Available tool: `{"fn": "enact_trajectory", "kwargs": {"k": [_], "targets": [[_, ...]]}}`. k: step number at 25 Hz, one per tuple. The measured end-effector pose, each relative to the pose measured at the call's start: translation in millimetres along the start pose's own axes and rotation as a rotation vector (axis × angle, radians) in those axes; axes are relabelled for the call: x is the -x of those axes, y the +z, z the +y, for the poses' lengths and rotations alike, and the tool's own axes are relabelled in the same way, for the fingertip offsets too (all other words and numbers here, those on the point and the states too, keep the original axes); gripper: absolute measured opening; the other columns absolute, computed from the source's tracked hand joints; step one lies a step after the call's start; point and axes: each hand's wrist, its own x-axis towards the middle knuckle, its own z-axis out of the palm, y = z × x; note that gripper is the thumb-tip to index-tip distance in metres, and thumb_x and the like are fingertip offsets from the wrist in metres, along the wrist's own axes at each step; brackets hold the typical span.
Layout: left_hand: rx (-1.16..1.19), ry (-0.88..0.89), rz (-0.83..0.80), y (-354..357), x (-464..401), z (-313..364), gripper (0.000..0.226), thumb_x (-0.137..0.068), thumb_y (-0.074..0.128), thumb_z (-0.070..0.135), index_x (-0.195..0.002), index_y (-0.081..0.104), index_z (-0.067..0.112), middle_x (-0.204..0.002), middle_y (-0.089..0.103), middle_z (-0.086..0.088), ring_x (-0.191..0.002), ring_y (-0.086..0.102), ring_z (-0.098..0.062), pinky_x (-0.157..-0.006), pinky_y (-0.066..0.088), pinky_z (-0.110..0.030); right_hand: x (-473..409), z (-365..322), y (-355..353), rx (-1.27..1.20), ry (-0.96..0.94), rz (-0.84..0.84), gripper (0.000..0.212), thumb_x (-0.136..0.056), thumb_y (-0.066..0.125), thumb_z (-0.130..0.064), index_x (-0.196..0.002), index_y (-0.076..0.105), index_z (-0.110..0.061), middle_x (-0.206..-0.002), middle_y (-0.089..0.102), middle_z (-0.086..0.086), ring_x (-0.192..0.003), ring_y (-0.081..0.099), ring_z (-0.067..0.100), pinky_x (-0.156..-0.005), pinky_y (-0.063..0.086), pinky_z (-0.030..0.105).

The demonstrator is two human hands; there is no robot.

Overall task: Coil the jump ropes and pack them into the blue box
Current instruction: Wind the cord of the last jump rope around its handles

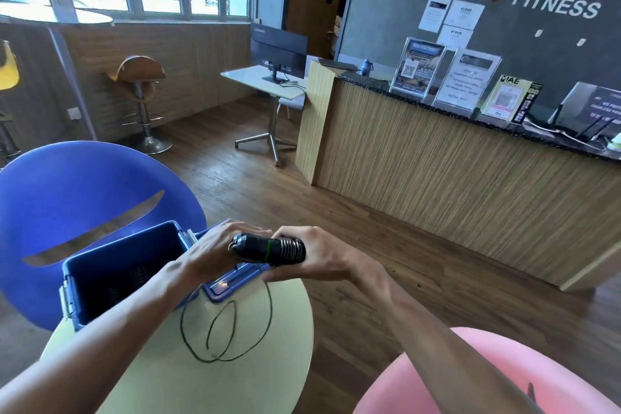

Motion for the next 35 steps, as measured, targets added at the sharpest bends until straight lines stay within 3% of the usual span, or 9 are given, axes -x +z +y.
{"fn": "enact_trajectory", "kwargs": {"k": [5, 7, 11, 16, 20, 24, 28, 30, 35], "targets": [[-0.320, 0.266, 0.030, -24, -18, -15, 0.052, -0.099, 0.029, 0.055, -0.084, 0.069, 0.026, -0.085, 0.071, 0.009, -0.073, 0.065, -0.016, -0.068, 0.051, -0.030, 6, -4, 3, 0.125, 0.042, -0.060, 0.038, -0.075, 0.071, -0.070, -0.085, 0.055, -0.038, -0.077, 0.061, -0.011, -0.070, 0.057, 0.004, -0.063, 0.042, 0.028], [-0.456, 0.326, 0.038, -27, -24, -12, 0.045, -0.099, 0.033, 0.051, -0.080, 0.065, 0.027, -0.080, 0.065, 0.012, -0.074, 0.061, -0.013, -0.071, 0.050, -0.027, 5, -4, 4, 0.210, 0.060, -0.111, 0.035, -0.075, 0.068, -0.074, -0.086, 0.054, -0.044, -0.078, 0.061, -0.011, -0.073, 0.059, 0.007, -0.064, 0.042, 0.029], [-0.587, 0.431, 0.017, -30, -28, 8, 0.020, -0.087, 0.064, 0.017, -0.068, 0.058, 0.022, -0.068, 0.054, 0.007, -0.064, 0.056, -0.015, -0.056, 0.050, -0.027, 0, 5, 7, 0.328, 0.116, -0.155, 0.057, -0.077, 0.066, -0.073, -0.124, 0.047, -0.049, -0.091, 0.064, -0.007, -0.090, 0.062, 0.020, -0.078, 0.051, 0.037], [-0.534, 0.062, 0.086, -22, -10, 29, 0.030, -0.066, 0.081, 0.002, -0.083, 0.062, 0.019, -0.064, 0.055, 0.007, -0.049, 0.057, -0.018, -0.038, 0.038, -0.026, -17, 23, 4, 0.584, 0.090, 0.154, 0.067, -0.078, 0.065, -0.065, -0.139, 0.041, -0.052, -0.109, 0.072, 0.000, -0.099, 0.067, 0.026, -0.082, 0.049, 0.035], [-0.169, -0.356, 0.176, -3, -4, 55, 0.019, -0.092, 0.060, 0.026, -0.110, 0.057, 0.025, -0.079, 0.066, 0.005, -0.064, 0.060, -0.022, -0.057, 0.050, -0.035, -25, 34, 4, 0.709, 0.082, 0.374, 0.066, -0.085, 0.059, -0.062, -0.146, 0.038, -0.047, -0.105, 0.068, 0.008, -0.094, 0.068, 0.032, -0.076, 0.049, 0.036], [0.299, -0.632, 0.180, -2, -19, 55, 0.041, -0.089, 0.058, 0.052, -0.081, 0.064, 0.012, -0.072, 0.073, 0.003, -0.054, 0.057, -0.007, -0.060, 0.048, -0.025, -32, 42, -3, 0.769, 0.008, 0.578, 0.075, -0.085, 0.046, -0.071, -0.152, 0.038, -0.039, -0.090, 0.063, 0.010, -0.080, 0.066, 0.030, -0.067, 0.052, 0.039], [0.896, -0.557, -0.070, -9, -20, 46, 0.040, -0.091, 0.063, 0.038, -0.075, 0.054, 0.002, -0.064, 0.062, -0.008, -0.063, 0.065, -0.021, -0.066, 0.054, -0.029, -40, 42, -11, 0.795, -0.108, 0.683, 0.075, -0.085, 0.048, -0.072, -0.150, 0.043, -0.036, -0.081, 0.059, 0.007, -0.070, 0.063, 0.028, -0.060, 0.051, 0.038], [1.044, -0.526, -0.124, -5, -21, 48, 0.031, -0.095, 0.060, 0.028, -0.074, 0.052, 0.007, -0.055, 0.046, -0.009, -0.050, 0.052, -0.023, -0.056, 0.052, -0.031, -42, 39, -9, 0.805, -0.107, 0.657, 0.079, -0.082, 0.039, -0.076, -0.150, 0.042, -0.037, -0.082, 0.059, 0.007, -0.071, 0.063, 0.028, -0.061, 0.051, 0.038], [1.370, -0.562, 0.026, 23, -20, 59, 0.036, -0.099, 0.046, 0.040, -0.074, 0.048, 0.014, -0.054, 0.026, 0.000, -0.042, 0.024, -0.011, -0.041, 0.030, -0.021, -46, 43, -7, 0.787, -0.014, 0.646, 0.080, -0.080, 0.052, -0.076, -0.149, 0.043, -0.036, -0.086, 0.063, 0.009, -0.076, 0.066, 0.031, -0.062, 0.051, 0.038]]}}
